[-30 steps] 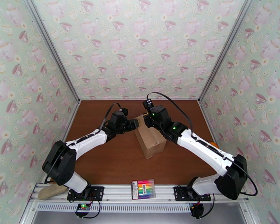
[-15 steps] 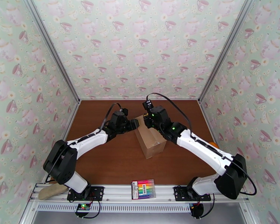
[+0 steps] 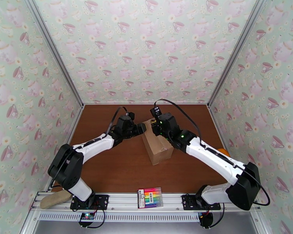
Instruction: Unpack the express box
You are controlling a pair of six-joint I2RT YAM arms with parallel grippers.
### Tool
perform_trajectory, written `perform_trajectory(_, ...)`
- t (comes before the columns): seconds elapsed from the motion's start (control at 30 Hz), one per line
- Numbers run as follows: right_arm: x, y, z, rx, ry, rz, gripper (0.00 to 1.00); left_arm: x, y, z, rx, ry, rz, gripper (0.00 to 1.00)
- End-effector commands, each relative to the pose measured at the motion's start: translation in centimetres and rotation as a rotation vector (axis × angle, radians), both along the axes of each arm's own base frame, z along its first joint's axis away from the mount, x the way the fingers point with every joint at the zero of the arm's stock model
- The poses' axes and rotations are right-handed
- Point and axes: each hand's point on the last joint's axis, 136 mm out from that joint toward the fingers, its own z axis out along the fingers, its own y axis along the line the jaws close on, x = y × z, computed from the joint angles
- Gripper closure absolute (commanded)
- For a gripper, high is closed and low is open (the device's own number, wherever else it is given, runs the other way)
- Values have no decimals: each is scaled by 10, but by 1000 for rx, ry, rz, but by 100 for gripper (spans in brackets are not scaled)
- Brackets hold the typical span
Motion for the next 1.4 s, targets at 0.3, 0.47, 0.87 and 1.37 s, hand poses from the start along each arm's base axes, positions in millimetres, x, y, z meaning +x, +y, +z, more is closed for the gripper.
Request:
perform_trajectory(0.3, -14, -9, -10, -8, 51, -6, 100, 14, 18, -22, 89, 44, 67, 37)
perform_trajectory(0.47, -15, -10, -12, -7, 54, -10, 100, 18, 15, -8, 86, 19, 57, 35)
perform_trajectory(0.87, -15, -10, -13, -3, 58, -11, 100, 34, 5, 15, 94, -37, 26, 27)
perform_trajectory(1.37, -14, -9, -14, -7, 58, -16, 100, 46, -19, 9, 46, -18, -52, 27)
